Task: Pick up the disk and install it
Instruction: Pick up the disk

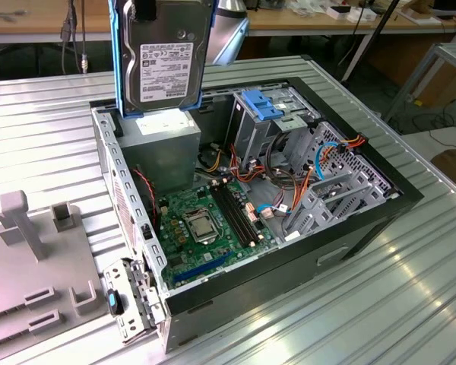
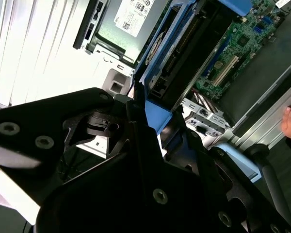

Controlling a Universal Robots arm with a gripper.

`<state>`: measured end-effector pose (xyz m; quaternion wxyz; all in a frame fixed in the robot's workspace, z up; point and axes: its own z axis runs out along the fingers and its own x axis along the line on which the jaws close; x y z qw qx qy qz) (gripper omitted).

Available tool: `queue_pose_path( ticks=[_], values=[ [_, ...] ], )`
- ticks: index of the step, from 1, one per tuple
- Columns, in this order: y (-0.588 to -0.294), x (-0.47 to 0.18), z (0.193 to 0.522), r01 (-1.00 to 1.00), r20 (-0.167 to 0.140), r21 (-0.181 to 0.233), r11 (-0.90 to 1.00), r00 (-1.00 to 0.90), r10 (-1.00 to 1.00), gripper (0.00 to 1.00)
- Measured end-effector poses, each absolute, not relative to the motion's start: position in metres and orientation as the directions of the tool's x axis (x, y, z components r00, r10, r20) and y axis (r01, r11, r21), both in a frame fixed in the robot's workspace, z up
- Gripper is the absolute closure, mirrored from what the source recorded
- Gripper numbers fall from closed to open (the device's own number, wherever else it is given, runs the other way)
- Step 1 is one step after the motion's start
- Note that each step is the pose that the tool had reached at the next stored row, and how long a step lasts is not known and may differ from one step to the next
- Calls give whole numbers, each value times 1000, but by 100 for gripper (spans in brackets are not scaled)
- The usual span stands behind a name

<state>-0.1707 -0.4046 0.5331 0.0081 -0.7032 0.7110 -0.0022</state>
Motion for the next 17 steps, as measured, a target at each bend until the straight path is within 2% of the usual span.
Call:
queue_pose_path(
  ticks=[17],
  values=[
    [-406,-158,533,-1000,-8,-14,15,-15,-1000,63]
  ],
)
